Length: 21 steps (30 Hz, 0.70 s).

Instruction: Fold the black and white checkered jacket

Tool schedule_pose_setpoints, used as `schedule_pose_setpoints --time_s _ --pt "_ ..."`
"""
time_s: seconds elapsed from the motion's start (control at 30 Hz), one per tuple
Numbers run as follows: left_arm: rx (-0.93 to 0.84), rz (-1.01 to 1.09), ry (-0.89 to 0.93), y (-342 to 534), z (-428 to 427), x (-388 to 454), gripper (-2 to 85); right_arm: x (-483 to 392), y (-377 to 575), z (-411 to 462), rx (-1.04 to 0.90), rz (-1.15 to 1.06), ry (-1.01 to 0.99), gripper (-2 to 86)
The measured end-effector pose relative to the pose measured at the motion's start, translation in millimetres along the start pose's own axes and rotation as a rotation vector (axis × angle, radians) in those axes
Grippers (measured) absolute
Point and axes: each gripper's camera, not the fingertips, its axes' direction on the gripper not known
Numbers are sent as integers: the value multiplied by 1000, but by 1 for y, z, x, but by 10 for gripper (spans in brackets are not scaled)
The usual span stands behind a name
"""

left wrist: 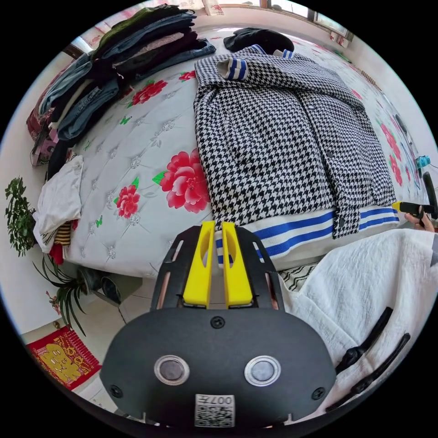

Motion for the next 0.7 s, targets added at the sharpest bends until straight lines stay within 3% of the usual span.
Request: schedule_pose_setpoints --time_s 0.47,0.57,0.7 --pt "-23 -89 27 9 -6 -54 81 -11 7 -40 -23 -13 24 85" --pt "-49 -122 159 14 7 -83 104 -12 9 -48 -32 -25 34 81" --pt "-100 54 177 -10 21 -65 81 -11 9 -57 -52 -32 25 69"
